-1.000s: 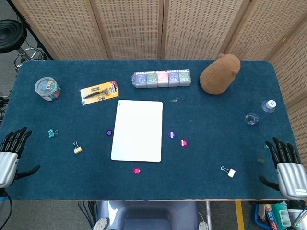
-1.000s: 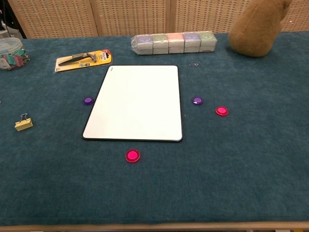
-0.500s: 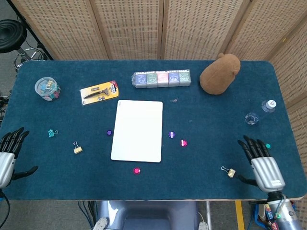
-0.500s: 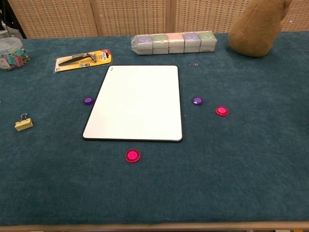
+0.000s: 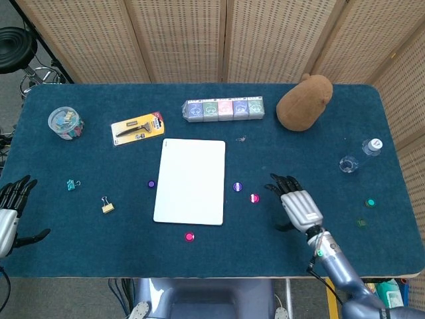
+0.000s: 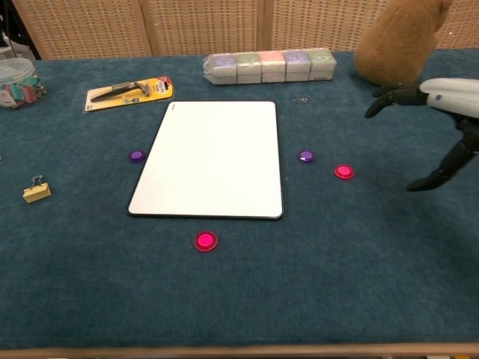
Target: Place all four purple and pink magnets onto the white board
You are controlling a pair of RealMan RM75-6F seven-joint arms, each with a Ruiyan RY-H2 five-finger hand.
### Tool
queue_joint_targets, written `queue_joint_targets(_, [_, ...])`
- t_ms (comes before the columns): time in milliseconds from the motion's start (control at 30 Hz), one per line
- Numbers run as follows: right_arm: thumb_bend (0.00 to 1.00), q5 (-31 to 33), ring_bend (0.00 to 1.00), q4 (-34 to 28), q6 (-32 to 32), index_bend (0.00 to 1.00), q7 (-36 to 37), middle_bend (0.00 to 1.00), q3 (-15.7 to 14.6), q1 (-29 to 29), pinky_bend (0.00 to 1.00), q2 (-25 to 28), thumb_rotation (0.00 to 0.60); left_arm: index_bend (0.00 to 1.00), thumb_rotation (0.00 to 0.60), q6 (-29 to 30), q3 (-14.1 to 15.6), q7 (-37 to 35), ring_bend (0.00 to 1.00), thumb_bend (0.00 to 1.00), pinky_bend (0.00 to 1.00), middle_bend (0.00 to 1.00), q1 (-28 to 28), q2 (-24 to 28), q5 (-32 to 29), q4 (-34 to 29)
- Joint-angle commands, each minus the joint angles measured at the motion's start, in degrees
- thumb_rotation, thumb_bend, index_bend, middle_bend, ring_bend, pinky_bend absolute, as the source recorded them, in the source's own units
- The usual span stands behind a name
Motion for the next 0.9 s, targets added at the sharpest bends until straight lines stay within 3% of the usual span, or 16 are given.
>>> queue_joint_targets(33, [0.00,4.8,0.00,3.5,-2.1,0.26,-3.4,0.00,1.7,4.0,0.00,-4.8,0.600,0.00,0.600,-0.1,0.1,-0.1,0.00,0.00,0.00,0.00,0.0,0.2,0.1,-0.1])
queue_joint_targets(500, [0.10,20.5,0.00,8.1,-2.1,0.35,-12.5,0.00,2.5,11.7,0.00,-10.6,0.600,0.00,0.600,-1.5,0.3,-0.5,0.00,0.00,0.00,0.00,-0.3,0.4,-0.1,-0.4])
queue_joint_targets(733, [0.20,24.8,0.00,9.9,-2.0,0.40,-13.1,0.00,1.8,13.4,0.00,-10.8,0.600,0.00,0.600,-1.9,0.2,-1.3,0.00,0.00,0.00,0.00,-0.4,0.7,-0.4,-0.4])
queue_joint_targets(900, [0.22,26.6,0.00,10.2,-1.9,0.43,-13.2,0.00,1.5,14.5,0.00,-10.7,0.600,0.00,0.600,-2.4,0.3,-1.4,0.00,0.00,0.00,0.00,-0.5,0.8,-0.3,-0.5])
